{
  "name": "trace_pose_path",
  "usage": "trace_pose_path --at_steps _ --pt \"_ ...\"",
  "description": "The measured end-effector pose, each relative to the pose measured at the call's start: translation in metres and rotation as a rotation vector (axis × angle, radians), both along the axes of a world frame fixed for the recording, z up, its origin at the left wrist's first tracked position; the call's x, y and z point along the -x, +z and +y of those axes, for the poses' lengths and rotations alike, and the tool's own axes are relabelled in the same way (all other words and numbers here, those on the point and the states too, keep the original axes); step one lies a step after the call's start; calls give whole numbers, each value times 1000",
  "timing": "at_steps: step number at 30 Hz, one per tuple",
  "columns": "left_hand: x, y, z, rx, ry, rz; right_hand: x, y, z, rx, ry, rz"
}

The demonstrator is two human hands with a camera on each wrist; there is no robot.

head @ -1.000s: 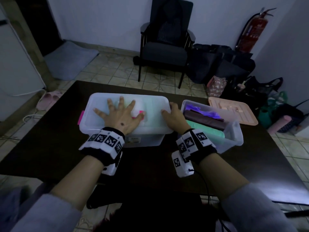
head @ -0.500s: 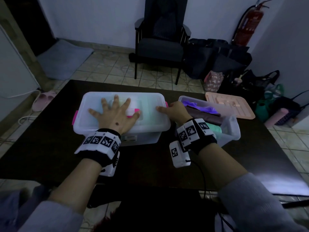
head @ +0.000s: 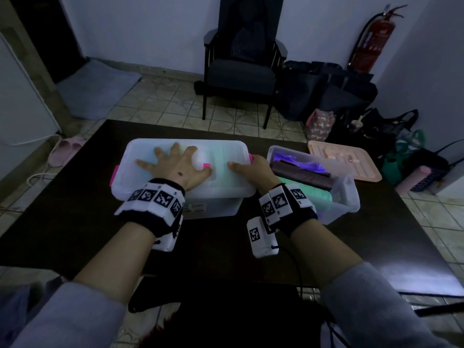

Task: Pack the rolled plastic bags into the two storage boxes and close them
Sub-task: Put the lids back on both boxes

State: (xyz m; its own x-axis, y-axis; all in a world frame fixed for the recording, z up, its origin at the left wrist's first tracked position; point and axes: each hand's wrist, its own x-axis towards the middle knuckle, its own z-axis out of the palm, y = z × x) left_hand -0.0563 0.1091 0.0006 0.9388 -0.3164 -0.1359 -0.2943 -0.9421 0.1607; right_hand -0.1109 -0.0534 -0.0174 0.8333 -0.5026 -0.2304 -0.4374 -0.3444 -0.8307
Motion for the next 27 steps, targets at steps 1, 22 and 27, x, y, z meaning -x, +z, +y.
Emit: trace_pose_path --at_steps 1,22,27 --pt "-1 3 -5 1 -24 -22 1 0 0 -6 2 3" --pt "7 -16 -68 -54 -402 -28 4 4 -23 -683 -224 -160" --pt "7 -18 -67 -21 -377 -19 2 1 -24 -590 -242 -138"
